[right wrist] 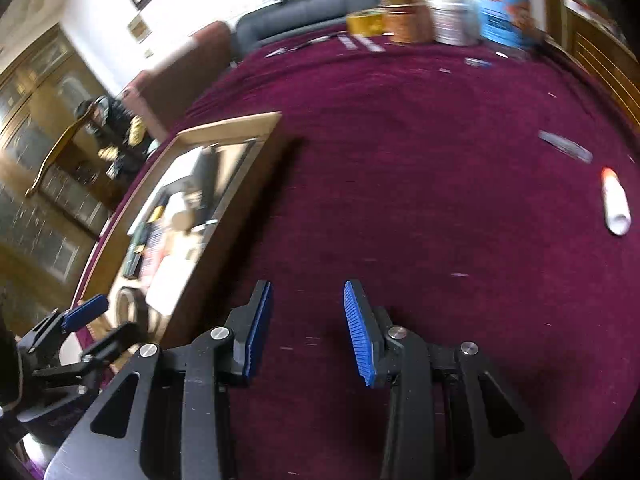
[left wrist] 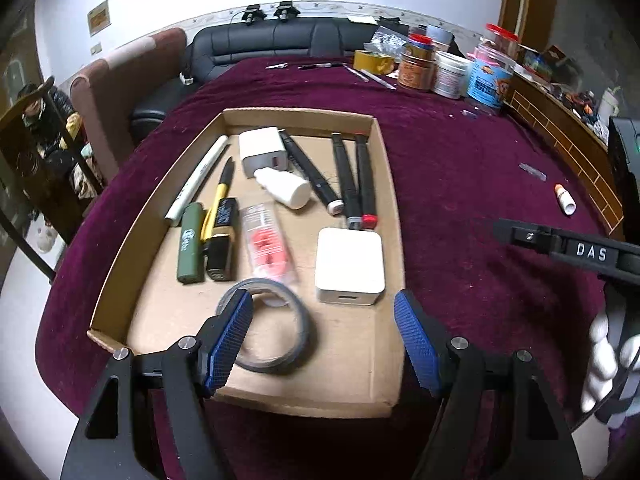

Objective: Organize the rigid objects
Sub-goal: 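Lower the white square block into the tray and open the right tool, then grasp the orange-capped white bottle with the right tool while the left tool moves to the clear pen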

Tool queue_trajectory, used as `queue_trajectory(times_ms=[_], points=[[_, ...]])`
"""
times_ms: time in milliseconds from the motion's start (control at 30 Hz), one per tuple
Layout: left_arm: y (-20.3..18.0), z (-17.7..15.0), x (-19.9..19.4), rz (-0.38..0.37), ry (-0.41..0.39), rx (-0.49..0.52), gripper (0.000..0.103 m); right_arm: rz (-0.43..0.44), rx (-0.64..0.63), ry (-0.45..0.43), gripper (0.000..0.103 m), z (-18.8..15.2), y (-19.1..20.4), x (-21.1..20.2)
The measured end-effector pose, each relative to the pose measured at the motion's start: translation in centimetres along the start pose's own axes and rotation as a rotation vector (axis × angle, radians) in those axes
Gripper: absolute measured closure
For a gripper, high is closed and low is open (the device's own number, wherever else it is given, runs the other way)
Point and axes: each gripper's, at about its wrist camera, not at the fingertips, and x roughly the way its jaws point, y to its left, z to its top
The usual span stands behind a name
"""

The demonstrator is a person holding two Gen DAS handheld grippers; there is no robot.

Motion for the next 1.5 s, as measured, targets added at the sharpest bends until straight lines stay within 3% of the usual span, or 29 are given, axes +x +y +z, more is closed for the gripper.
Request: queue_trajectory(times_ms=[567, 700, 800, 933, 1167, 1267, 1367, 1400, 1433, 1467, 1500], points=[[-5.0, 0.5, 0.3, -0.005, 0.022, 0.110, 0.035, -0.115, 0.237, -0.133, 0.068, 0.7, -12.9, -6.2], [-6.1, 0.6, -0.4, -0.077, -0.004, 0.133, 0.035, -0.147, 0.300, -0.171, 0.068, 1.0, -16.1, -7.6], [-6.8, 0.8, -0.8, -0.186, -0.013, 0.136, 0.035, -0.180, 0.345, -0.215, 0.068, 1.9, -18.3, -8.7], [-8.1, 1.1, -0.8, -0.227, -0.017, 0.151, 0.036, -0.216, 0.380, -0.256, 0.064, 4.1, -21.0, -9.1], [-9.8, 0.8, -1.1, -0.248, -0.010, 0.182, 0.036, -0.215, 0.281, -0.176, 0.064, 10.5, -21.7, -5.0], [-10.1, 0.6, -1.0, -0.246, 0.011, 0.174, 0.036, -0.243, 0.216, -0.085, 0.064, 12.9, -21.6, -1.4], [-9.9, 0.4, -1.1, -0.234, 0.018, 0.174, 0.036, -0.181, 0.237, 0.010, 0.060, 13.0, -21.7, 1.1], [-9.8, 0.4, -1.1, -0.233, 0.017, 0.170, 0.036, -0.171, 0.219, -0.003, 0.060, 12.9, -21.1, 0.9], [-9.7, 0.4, -1.0, -0.233, 0.019, 0.164, 0.036, -0.073, 0.218, 0.037, 0.060, 12.5, -20.5, 1.0], [-9.5, 0.4, -0.8, -0.235, 0.022, 0.158, 0.036, 0.087, 0.225, 0.095, 0.060, 11.7, -19.6, 1.2], [-9.4, 0.5, -0.6, -0.244, 0.029, 0.148, 0.036, 0.133, 0.203, 0.113, 0.060, 11.2, -18.6, 1.0]])
